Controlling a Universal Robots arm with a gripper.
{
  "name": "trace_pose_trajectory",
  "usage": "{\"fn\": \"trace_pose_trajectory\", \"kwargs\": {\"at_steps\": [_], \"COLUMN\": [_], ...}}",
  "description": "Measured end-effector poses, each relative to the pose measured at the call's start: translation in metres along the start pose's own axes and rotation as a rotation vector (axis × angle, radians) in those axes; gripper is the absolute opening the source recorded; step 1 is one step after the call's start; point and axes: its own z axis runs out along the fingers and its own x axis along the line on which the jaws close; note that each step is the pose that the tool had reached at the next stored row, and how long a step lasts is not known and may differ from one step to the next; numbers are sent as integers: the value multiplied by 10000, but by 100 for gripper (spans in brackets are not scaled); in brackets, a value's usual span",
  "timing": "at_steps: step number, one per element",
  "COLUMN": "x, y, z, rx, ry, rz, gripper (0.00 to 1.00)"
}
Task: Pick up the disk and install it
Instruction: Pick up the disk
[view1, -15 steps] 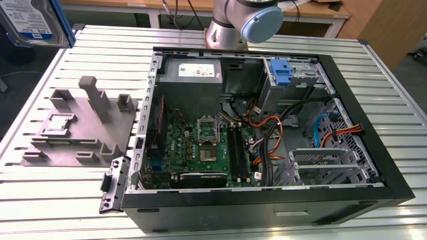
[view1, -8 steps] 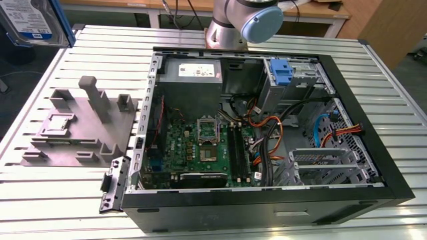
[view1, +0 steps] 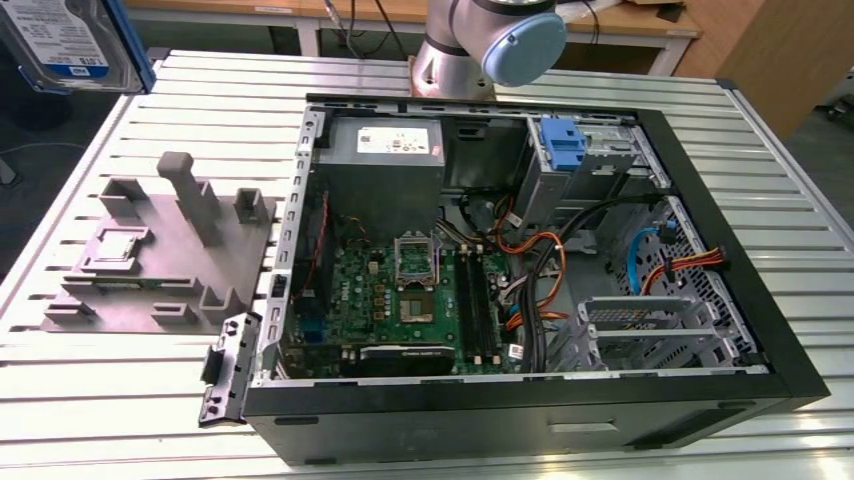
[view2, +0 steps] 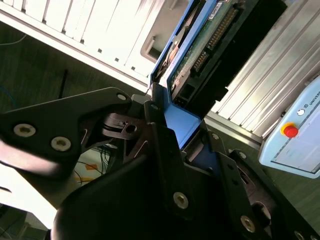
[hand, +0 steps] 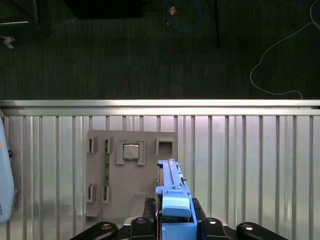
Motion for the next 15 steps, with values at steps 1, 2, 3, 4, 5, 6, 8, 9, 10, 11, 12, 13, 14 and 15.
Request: {"fn": "trace_pose_trajectory", "kwargs": {"at_steps": [1, 2, 3, 4, 5, 6, 8, 9, 10, 11, 12, 13, 14, 15], "x": [10, 23, 38, 51, 62, 68, 71, 72, 75, 76, 82, 90, 98, 102], "y": [0, -1, -1, -1, -1, -2, -2, -2, -3, -3, -3, -4, -5, -6], "z": [0, -1, -1, -3, -7, -13, -38, -51, -64, -76, -78, -78, -78, -78], "rx": [2, 2, 5, 8, 9, 13, 23, 28, 36, 40, 43, 43, 41, 42], "ry": [0, 0, -1, -1, 0, 1, 3, 3, 2, 2, 5, 8, 9, 9], "rz": [1, 0, 0, 0, 0, 0, 2, 2, 0, 1, -1, -1, 0, 0], "gripper": [37, 37, 37, 37, 37, 37, 37, 37, 37, 37, 37, 37, 37, 37]}}
